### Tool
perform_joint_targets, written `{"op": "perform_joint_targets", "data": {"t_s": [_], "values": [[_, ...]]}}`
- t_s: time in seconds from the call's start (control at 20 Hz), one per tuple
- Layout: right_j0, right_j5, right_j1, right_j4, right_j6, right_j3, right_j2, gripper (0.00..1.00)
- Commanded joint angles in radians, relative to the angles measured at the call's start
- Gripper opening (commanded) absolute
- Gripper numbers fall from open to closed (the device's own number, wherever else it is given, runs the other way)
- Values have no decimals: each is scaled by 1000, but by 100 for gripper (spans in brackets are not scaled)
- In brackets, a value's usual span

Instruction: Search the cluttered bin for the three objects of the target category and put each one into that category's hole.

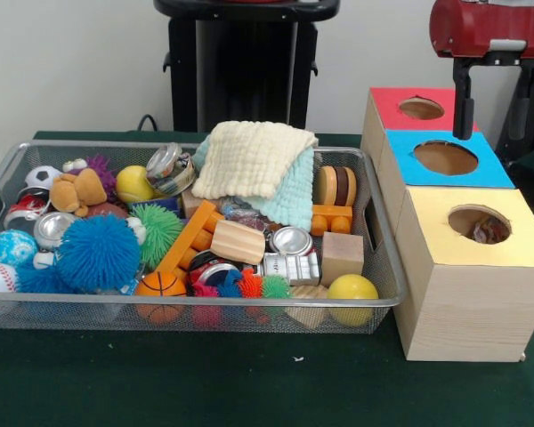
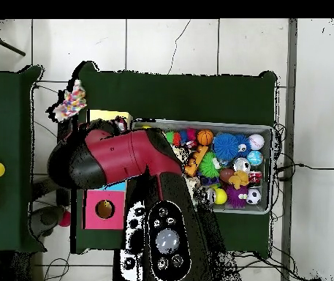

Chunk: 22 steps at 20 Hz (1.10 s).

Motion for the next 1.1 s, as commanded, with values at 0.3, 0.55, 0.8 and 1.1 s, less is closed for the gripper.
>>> {"op": "perform_joint_targets", "data": {"t_s": [0.3, 0.55, 0.8, 1.1], "values": [[-14, 179, 14, -51, -28, -19, 0, 100], [-20, 164, 19, -52, -25, -18, 10, 100], [-23, 131, 24, -48, -1, -8, 9, 100], [-21, 109, 25, -47, 29, 3, -5, 100]]}}
